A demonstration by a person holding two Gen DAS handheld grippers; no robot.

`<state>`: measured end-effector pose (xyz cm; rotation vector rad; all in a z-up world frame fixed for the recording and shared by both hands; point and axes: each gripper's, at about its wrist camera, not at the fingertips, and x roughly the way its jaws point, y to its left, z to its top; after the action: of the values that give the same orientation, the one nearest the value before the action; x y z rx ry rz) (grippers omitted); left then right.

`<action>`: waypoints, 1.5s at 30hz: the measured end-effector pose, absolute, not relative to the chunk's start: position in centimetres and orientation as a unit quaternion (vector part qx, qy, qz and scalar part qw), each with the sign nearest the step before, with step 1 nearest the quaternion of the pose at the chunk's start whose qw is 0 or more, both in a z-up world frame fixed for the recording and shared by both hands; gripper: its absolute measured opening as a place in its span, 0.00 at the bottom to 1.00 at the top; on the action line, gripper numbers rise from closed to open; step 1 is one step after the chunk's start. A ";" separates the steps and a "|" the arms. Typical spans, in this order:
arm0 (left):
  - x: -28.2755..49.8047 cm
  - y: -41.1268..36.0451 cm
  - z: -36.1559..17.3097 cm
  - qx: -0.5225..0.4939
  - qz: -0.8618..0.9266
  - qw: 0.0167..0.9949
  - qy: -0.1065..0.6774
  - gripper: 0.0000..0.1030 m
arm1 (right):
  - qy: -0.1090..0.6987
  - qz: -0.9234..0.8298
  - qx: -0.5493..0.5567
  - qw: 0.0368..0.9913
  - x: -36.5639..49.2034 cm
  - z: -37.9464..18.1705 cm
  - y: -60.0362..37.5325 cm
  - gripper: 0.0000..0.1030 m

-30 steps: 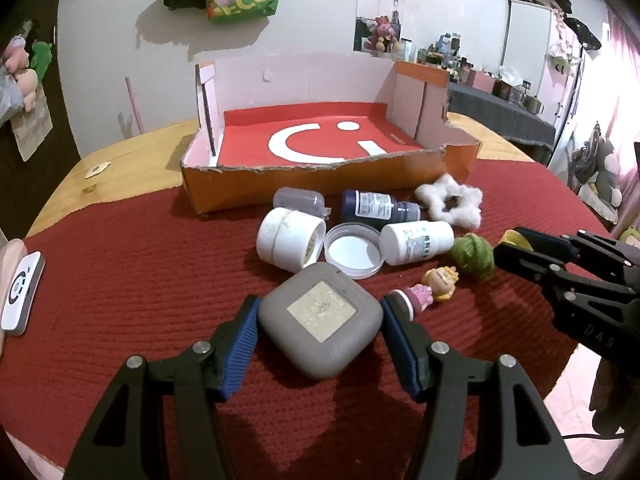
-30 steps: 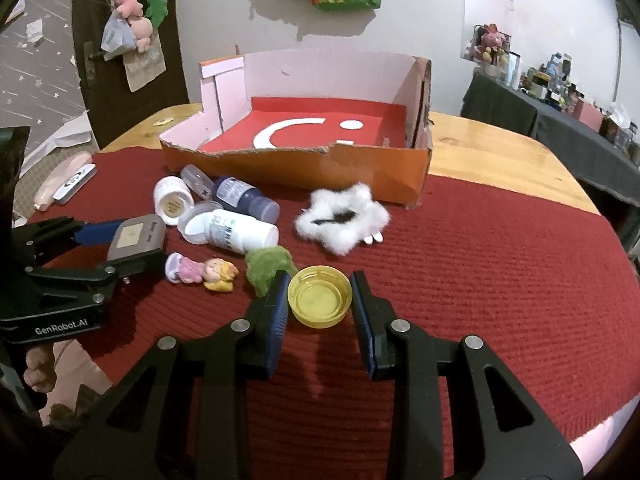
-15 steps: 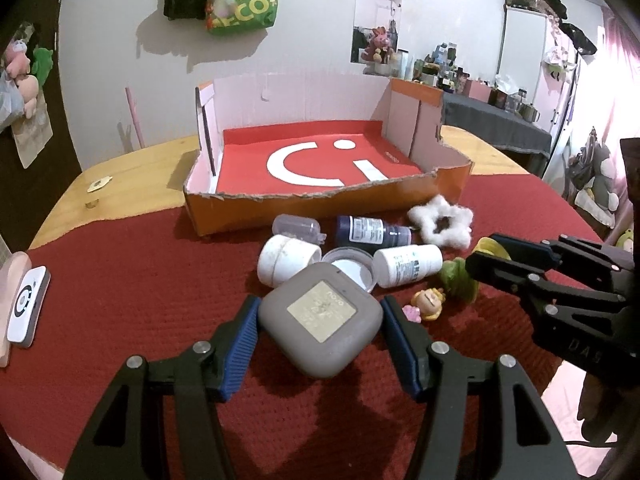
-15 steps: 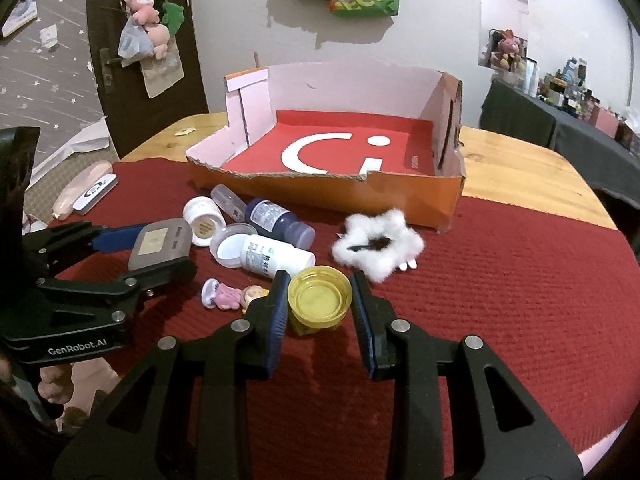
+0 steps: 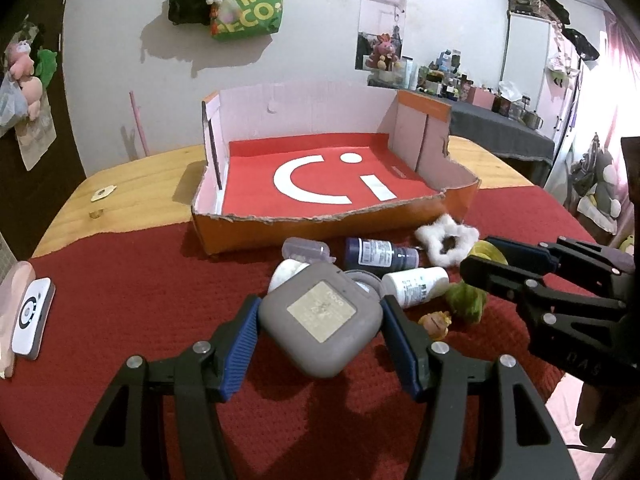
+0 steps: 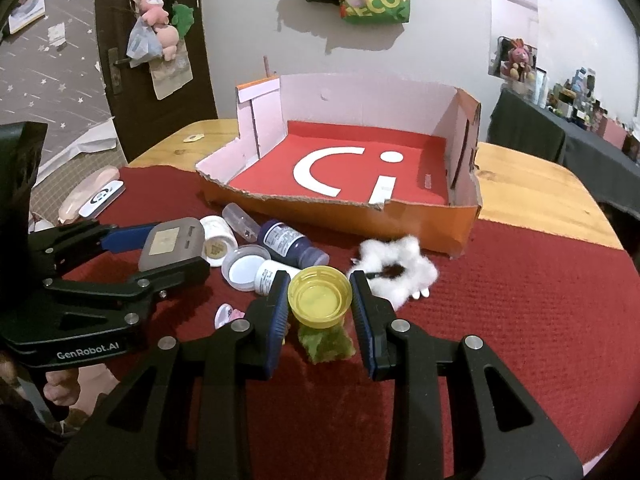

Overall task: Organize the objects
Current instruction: 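Lift both held items and carry them over the red-lined box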

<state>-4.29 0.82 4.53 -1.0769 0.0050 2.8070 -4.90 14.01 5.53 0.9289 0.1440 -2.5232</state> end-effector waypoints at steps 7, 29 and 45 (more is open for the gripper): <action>-5.0 0.9 5.4 -0.351 0.934 0.067 0.001 0.60 | 0.042 -0.913 0.339 0.224 -5.8 6.2 14.2 0.28; -9.4 0.3 8.9 -0.341 0.939 0.051 0.002 0.60 | 0.030 -0.909 0.338 0.240 -10.5 9.5 13.1 0.28; -14.8 -0.6 10.1 -0.354 0.934 0.051 -0.005 0.60 | 0.028 -0.899 0.366 0.241 -15.0 9.9 12.4 0.28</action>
<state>-14.80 -0.63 10.14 -1.0778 -0.0147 2.8430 -14.96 12.45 9.93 1.0005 0.0767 -2.4580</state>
